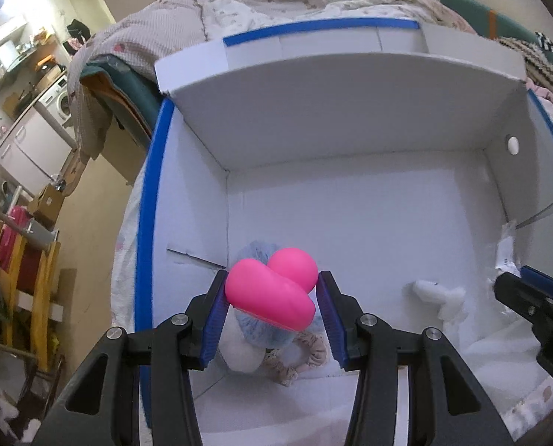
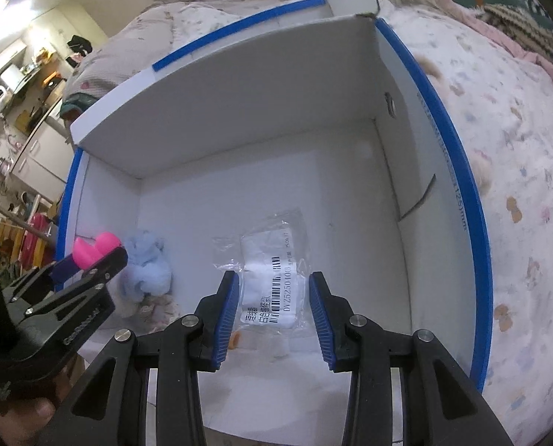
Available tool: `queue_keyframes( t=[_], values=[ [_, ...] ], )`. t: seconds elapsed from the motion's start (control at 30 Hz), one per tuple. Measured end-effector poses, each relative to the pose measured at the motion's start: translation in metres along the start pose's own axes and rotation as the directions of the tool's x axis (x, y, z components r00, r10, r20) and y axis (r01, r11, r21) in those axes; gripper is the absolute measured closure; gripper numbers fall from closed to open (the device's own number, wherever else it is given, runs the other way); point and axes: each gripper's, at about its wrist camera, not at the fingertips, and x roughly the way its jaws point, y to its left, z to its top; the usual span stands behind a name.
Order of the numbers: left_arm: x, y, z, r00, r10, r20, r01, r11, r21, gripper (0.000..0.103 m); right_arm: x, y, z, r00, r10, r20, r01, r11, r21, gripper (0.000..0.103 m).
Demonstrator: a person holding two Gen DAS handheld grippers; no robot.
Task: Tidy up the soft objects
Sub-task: 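Open the right tool to drop the bag while the left tool drops the pink plush, then withdraw both tools from the box toward the beige crocheted item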
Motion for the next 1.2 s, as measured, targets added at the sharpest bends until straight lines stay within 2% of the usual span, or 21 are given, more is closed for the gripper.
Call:
queue_keyframes(
  t=[0.4,0.43,0.47,0.53,0.57,0.7,0.8,0.9,1.03,1.2],
  values=[
    [0.019,0.0,-0.006,0.997,0.026,-0.068,-0.028,0.999,-0.028,0.057,0.004,-0.002,0.001,1.0,-0.015,0.004,0.015,0.999,0.031,0.059],
    [0.017,0.002,-0.006,0.997,0.038,-0.065,-0.04,0.999,-0.031,0.05,0.004,-0.004,0.002,1.0,-0.017,0.003,0.017,0.999,0.039,0.054],
    [0.013,0.003,-0.006,0.997,0.068,-0.046,-0.069,0.997,-0.037,0.041,0.004,-0.005,0.003,1.0,-0.018,0.003,0.018,0.999,0.051,0.043],
    [0.005,0.007,-0.006,0.994,0.105,-0.007,-0.106,0.993,-0.047,0.027,0.0,-0.007,0.004,1.0,0.009,0.024,-0.011,0.996,0.086,0.032],
    [0.0,0.008,-0.006,0.994,0.107,0.012,-0.107,0.993,-0.049,0.026,-0.003,-0.009,0.005,0.999,0.026,0.036,-0.029,0.994,0.102,0.028],
    [-0.008,0.013,-0.005,0.995,0.097,0.031,-0.096,0.994,-0.048,0.026,-0.008,-0.011,0.008,0.997,0.058,0.06,-0.065,0.99,0.125,0.025],
    [-0.011,0.018,-0.005,0.995,0.094,0.032,-0.092,0.994,-0.055,0.026,-0.007,-0.01,0.009,0.996,0.077,0.049,-0.083,0.988,0.128,0.013],
    [-0.02,0.025,-0.007,0.996,0.078,0.045,-0.075,0.995,-0.063,0.026,-0.011,-0.005,0.007,0.992,0.101,0.076,-0.111,0.985,0.131,0.001],
    [-0.03,0.028,-0.011,0.996,0.075,0.058,-0.071,0.995,-0.069,0.026,-0.019,0.003,0.005,0.988,0.098,0.116,-0.109,0.99,0.094,0.0],
    [-0.047,0.04,-0.02,0.995,0.061,0.076,-0.054,0.995,-0.089,0.026,-0.023,0.007,0.001,0.982,0.131,0.132,-0.144,0.986,0.089,0.0]
  ],
)
